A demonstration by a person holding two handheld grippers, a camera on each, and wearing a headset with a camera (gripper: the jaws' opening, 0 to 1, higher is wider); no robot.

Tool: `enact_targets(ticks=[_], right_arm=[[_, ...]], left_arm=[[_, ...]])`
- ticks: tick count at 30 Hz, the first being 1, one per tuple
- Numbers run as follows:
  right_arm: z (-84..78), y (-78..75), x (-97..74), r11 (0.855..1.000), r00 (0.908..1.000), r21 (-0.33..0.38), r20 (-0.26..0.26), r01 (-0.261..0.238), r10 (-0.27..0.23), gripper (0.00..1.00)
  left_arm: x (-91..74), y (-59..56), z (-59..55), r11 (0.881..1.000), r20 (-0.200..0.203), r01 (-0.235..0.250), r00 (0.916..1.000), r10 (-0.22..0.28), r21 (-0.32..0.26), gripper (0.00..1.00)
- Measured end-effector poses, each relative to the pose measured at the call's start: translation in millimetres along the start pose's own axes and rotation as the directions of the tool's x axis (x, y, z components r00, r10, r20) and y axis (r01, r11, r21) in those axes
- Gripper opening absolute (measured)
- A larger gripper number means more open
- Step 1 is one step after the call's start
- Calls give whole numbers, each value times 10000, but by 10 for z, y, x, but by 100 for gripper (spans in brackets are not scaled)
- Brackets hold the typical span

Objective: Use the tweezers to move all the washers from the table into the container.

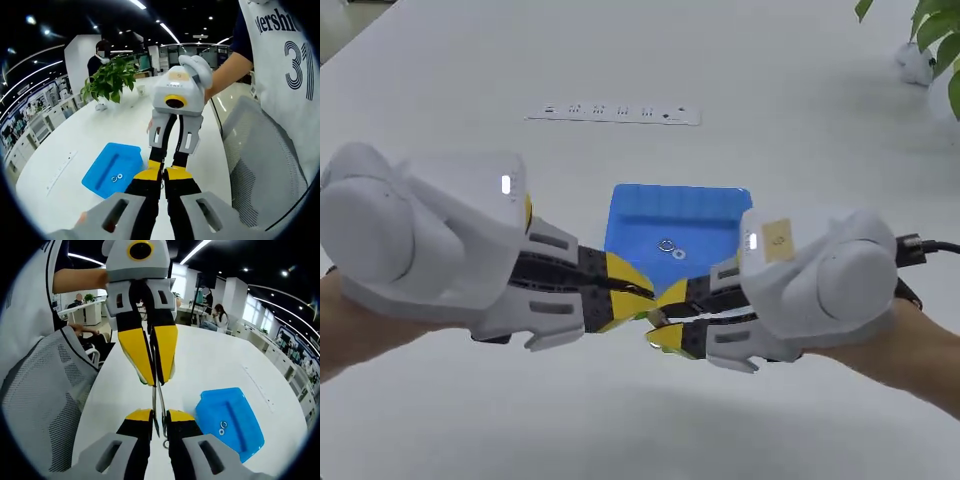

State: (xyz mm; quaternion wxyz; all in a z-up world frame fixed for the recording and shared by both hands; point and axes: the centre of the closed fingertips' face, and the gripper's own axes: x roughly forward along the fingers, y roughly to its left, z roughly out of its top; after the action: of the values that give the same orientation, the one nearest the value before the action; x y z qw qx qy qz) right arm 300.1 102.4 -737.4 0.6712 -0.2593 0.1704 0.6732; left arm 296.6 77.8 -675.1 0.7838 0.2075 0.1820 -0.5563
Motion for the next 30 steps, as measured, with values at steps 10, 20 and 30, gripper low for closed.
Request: enact_targets(ticks=[10, 20, 30], right_arm=[[-133, -67, 154, 9992, 9999, 404, -141, 63, -57, 12], [-251, -93, 261, 9981, 9993, 599, -334, -118, 139, 12], [-306, -142, 292, 9962, 9996, 874, -276, -31, 55, 12]], left_arm=[[81, 113, -178, 9989, -95, 60, 9999, -64, -471, 6], [175, 131, -296, 9977, -312, 355, 9988, -374, -582, 6], [247, 171, -316, 9971, -295, 371, 9988, -392, -671, 6]])
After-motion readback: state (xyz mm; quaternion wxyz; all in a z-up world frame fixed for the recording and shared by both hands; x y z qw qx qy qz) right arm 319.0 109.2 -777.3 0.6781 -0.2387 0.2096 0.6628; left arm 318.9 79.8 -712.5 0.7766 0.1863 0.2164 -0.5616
